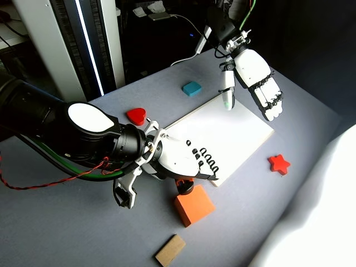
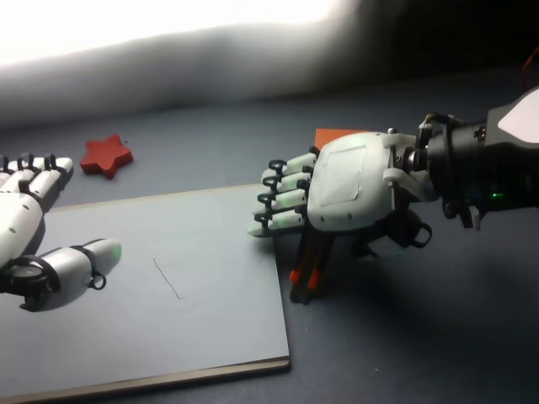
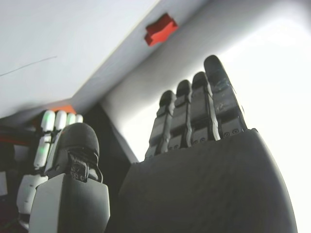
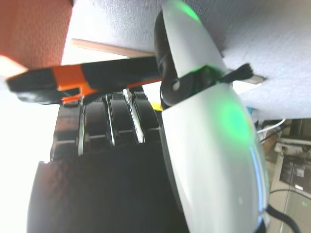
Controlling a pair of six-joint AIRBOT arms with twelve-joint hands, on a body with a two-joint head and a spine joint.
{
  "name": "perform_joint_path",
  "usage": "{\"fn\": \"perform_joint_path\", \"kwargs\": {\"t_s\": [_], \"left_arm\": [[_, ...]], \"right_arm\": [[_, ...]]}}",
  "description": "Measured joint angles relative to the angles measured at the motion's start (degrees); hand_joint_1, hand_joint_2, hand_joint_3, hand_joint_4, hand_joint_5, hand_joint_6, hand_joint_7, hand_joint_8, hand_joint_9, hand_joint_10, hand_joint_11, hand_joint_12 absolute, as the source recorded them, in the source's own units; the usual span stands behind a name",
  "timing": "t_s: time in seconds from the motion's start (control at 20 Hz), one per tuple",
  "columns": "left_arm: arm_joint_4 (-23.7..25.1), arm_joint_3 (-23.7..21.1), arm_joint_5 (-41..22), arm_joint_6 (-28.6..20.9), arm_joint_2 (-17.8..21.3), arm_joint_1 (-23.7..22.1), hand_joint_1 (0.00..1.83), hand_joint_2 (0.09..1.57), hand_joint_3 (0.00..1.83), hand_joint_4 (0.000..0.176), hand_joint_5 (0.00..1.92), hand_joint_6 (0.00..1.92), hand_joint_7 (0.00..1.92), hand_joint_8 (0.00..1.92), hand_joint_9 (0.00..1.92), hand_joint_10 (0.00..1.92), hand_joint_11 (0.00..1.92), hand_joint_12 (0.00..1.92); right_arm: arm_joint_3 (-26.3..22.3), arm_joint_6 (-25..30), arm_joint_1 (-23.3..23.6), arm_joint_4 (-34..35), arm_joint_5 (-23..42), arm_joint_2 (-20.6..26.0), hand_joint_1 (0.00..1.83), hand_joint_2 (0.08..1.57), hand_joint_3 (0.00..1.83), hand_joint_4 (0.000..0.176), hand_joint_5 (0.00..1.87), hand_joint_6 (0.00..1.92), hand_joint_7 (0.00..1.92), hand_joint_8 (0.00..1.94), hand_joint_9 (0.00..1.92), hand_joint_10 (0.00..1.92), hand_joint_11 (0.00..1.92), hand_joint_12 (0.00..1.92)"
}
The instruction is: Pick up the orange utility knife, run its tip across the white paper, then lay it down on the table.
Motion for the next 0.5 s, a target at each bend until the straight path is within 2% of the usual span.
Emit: {"fn": "perform_joint_path", "kwargs": {"t_s": [0.2,0.3,0.5], "left_arm": [[0.17,-0.39,0.13,0.04,-0.63,0.0,0.12,1.29,0.0,0.01,0.02,0.0,0.03,0.0,0.03,0.0,0.0,0.44],[-0.09,-0.39,0.11,0.2,-1.2,-0.17,0.14,1.29,0.0,0.003,0.03,0.0,0.04,0.0,0.03,0.0,0.0,0.44],[0.55,-0.5,0.13,0.22,-1.46,-0.2,0.12,1.28,0.0,0.007,0.03,0.0,0.04,0.0,0.04,0.01,0.0,0.47]], "right_arm": [[1.97,-0.02,0.02,0.07,-0.37,-1.18,1.13,1.15,0.11,0.0,0.0,0.0,0.0,0.0,0.0,0.0,0.0,0.0],[2.12,0.0,0.04,0.11,-0.33,-1.22,1.11,1.16,0.12,0.0,0.0,0.0,0.0,0.0,0.0,0.0,0.0,0.0],[2.19,-0.28,0.04,0.11,-0.28,-1.22,1.06,1.21,0.16,0.0,0.0,0.0,0.0,0.0,0.0,0.0,0.0,0.0]]}}
